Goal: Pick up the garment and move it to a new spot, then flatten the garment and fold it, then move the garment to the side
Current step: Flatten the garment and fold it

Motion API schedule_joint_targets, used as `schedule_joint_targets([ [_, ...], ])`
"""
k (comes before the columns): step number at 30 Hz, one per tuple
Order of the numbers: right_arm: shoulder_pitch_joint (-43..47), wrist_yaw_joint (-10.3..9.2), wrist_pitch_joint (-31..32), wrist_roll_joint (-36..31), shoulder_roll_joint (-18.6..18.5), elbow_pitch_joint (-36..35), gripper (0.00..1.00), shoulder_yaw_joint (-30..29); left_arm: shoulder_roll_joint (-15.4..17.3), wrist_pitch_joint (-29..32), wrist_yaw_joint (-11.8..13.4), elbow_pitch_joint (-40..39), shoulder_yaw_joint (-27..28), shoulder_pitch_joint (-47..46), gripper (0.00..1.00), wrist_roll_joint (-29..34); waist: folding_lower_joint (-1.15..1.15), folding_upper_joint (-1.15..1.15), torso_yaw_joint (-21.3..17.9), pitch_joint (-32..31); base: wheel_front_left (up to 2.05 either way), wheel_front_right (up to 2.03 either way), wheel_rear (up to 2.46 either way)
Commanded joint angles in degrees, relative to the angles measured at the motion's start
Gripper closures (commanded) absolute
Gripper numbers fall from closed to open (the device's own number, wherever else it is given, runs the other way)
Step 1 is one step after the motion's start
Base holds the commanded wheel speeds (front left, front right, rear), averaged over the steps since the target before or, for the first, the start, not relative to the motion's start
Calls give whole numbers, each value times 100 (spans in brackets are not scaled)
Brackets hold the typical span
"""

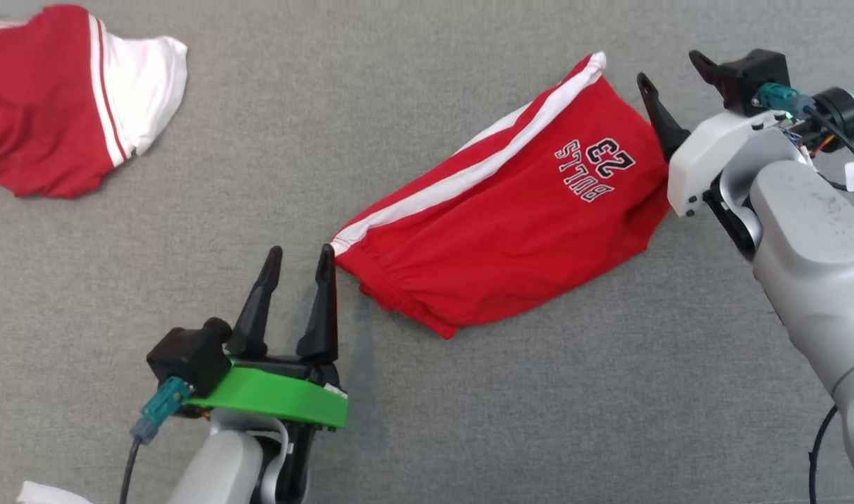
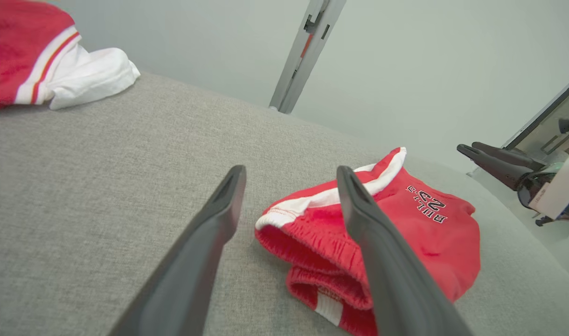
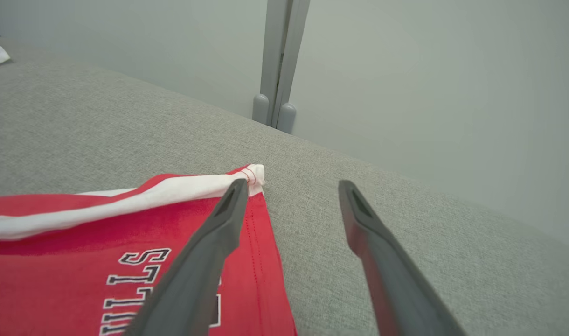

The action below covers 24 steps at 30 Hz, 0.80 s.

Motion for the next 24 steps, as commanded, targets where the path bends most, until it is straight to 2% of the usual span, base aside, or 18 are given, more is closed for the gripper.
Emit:
schedule_joint_targets([
  [1,148,-7,20,113,-71,31,0,39,121,4,28,-24,52,89,0,144,0,0,7,-342,0,0,0],
  [11,585,-6,440,799,-265,208,0,237,427,4,126,66,335,-25,0,381,0,0,137,-470,0,0,0],
  [16,795,-7,692,1159,-292,441,0,222,362,4,146,165,524,63,0,337,0,0,293,-379,0,0,0],
  [24,1056,-6,995,1612,-185,699,0,251,202,3,-3,288,703,113,0,338,0,0,483,-331,0,0,0],
])
